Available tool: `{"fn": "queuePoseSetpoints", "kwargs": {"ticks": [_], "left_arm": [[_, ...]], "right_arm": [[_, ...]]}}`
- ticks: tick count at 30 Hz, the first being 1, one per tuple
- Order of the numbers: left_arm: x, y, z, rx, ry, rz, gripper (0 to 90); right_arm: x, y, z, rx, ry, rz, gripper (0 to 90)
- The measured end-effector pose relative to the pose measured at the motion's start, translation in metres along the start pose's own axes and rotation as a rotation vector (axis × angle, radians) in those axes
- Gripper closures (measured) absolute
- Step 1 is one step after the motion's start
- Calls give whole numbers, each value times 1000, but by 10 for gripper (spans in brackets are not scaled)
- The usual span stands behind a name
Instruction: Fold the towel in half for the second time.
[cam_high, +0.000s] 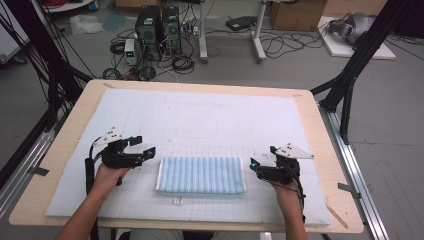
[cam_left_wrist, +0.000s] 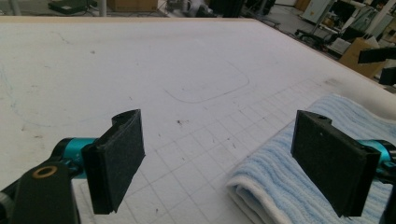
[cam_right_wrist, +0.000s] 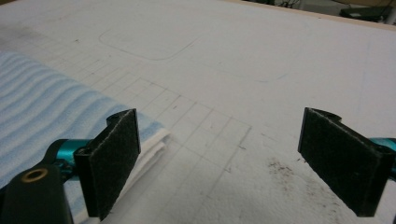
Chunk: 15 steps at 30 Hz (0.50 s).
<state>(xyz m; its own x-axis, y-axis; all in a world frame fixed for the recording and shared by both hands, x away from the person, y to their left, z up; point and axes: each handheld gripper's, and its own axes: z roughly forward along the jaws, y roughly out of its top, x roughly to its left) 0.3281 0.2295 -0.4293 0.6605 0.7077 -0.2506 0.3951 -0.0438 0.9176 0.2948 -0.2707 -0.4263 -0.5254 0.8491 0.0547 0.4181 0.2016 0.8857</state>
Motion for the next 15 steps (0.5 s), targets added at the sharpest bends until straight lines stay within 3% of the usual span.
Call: {"fn": "queuePoseSetpoints", "kwargs": {"ticks": [7, 15], "left_arm": [[0, 1, -3, -36, -4, 30, 201], [4, -1, -14, -77, 29, 34, 203]], "right_arm": [[-5, -3, -9, -11, -19, -9, 119], [-2, -4, -19, -18, -47, -24, 118]]}}
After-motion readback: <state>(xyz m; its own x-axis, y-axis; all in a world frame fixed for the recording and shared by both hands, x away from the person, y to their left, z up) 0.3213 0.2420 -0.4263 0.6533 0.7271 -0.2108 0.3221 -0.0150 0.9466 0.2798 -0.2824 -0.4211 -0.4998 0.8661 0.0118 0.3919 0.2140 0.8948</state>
